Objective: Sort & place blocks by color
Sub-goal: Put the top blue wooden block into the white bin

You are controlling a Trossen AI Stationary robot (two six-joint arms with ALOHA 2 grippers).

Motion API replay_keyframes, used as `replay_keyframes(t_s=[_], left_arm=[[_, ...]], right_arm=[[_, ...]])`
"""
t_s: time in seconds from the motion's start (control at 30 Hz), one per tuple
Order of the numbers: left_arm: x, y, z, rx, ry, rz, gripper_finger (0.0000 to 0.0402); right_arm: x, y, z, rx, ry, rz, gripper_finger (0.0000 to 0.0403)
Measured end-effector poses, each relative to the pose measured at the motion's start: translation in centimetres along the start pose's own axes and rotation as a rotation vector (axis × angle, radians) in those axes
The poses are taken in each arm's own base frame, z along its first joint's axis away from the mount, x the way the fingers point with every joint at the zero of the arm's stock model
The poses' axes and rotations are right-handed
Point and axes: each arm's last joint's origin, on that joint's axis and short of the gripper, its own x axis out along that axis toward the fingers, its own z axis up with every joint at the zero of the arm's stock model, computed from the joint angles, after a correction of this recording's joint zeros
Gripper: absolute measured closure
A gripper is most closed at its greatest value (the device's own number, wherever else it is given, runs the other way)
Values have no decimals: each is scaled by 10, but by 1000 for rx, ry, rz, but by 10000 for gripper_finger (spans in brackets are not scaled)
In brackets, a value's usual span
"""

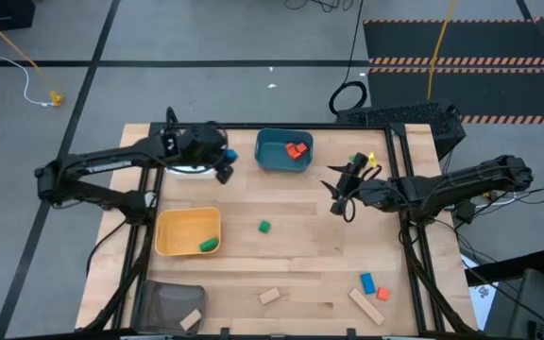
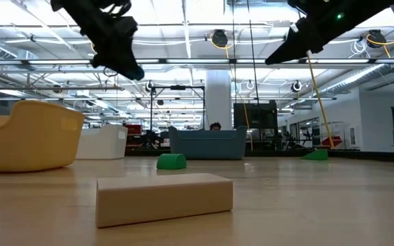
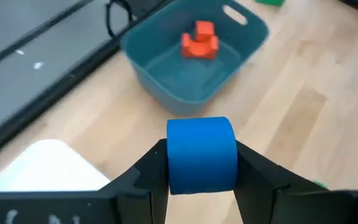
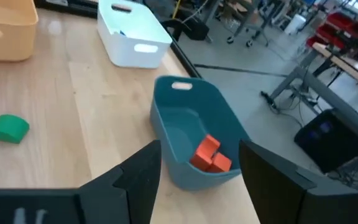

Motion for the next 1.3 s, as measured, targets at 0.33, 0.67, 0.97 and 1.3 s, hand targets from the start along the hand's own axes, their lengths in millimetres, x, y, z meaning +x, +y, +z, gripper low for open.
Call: replay_keyframes(t_s=[0.33,0.67,0.97,1.3], left_arm=[[-21,35,-15,-51,140,198,266],[-1,56,-49,-150,277,287,266],[9,71,-63,-206,289,333,265],[11,77,-67,-260,295,359,155]], right_arm=[[2,-6,-1,20,14,-94,197],[2,-6,-1,18,14,-93,197],[2,-6,-1,18,13,-93,197],[2,-6,-1,19,13,-92,197]])
